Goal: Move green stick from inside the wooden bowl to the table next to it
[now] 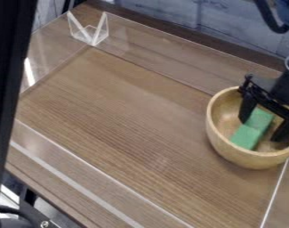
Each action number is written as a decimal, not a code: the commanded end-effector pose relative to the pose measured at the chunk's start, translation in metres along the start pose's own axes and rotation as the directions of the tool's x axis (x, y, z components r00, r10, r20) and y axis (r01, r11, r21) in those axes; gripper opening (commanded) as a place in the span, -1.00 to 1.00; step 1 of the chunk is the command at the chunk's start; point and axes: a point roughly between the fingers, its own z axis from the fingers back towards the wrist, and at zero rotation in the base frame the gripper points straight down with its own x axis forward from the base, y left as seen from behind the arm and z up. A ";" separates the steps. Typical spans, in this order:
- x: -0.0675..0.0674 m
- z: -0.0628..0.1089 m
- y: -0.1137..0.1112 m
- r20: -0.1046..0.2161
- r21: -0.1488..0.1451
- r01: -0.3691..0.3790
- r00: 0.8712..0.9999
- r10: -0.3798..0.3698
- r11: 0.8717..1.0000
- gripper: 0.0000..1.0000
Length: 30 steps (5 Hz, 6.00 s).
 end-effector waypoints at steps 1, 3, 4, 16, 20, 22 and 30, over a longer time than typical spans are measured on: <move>0.014 0.021 0.014 0.062 -0.018 -0.064 0.996 0.065 0.998 1.00; 0.016 0.015 0.022 0.085 -0.023 -0.025 0.996 0.027 0.999 1.00; 0.014 0.019 0.017 0.088 -0.027 -0.027 0.996 0.029 0.999 -1.00; 0.012 0.014 0.177 0.237 -0.022 -0.132 0.962 0.134 0.991 -1.00; 0.018 0.002 0.173 0.234 -0.019 -0.120 0.965 0.121 0.993 -1.00; 0.025 -0.008 0.178 0.230 -0.021 -0.130 0.964 0.131 0.991 -1.00; -0.004 0.020 0.216 0.309 -0.117 -0.241 0.913 0.266 0.963 1.00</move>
